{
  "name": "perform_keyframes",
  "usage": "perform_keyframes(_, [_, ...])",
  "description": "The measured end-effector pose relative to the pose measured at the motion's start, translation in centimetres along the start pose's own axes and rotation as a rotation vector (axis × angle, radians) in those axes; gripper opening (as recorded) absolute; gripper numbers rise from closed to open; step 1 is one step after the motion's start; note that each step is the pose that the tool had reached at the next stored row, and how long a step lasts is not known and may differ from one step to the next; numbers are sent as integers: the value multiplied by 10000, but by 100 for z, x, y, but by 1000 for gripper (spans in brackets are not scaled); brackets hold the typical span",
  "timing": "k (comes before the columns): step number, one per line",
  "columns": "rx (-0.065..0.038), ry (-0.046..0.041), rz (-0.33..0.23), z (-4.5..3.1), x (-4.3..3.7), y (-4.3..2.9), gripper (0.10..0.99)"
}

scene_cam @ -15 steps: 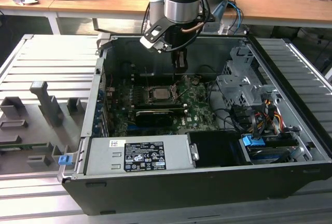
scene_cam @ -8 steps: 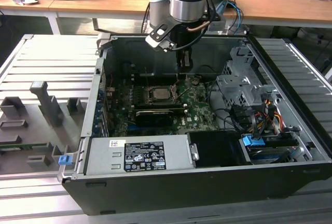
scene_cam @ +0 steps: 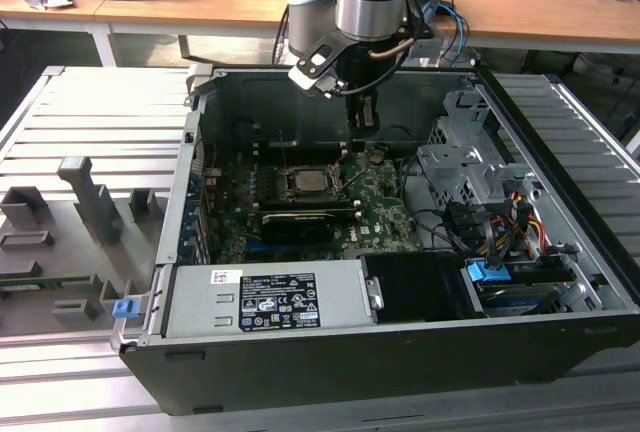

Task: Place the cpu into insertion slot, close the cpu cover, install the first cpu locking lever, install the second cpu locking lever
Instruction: 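Close the cpu cover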

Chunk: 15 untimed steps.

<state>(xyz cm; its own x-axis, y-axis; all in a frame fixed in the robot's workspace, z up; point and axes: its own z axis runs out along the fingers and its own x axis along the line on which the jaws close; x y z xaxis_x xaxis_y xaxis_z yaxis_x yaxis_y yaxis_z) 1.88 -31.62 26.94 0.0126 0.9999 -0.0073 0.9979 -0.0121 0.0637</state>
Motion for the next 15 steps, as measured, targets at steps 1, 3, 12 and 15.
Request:
perform_keyframes(1, [0, 0, 0, 1, 0, 20, 106])
perform_keyframes(3, [0, 0, 1, 3, 0, 46, 106])
perform_keyframes(12, [1, -6, -1, 22, 2, 191, 106])
perform_keyframes(15, [0, -6, 0, 27, 3, 216, 106])
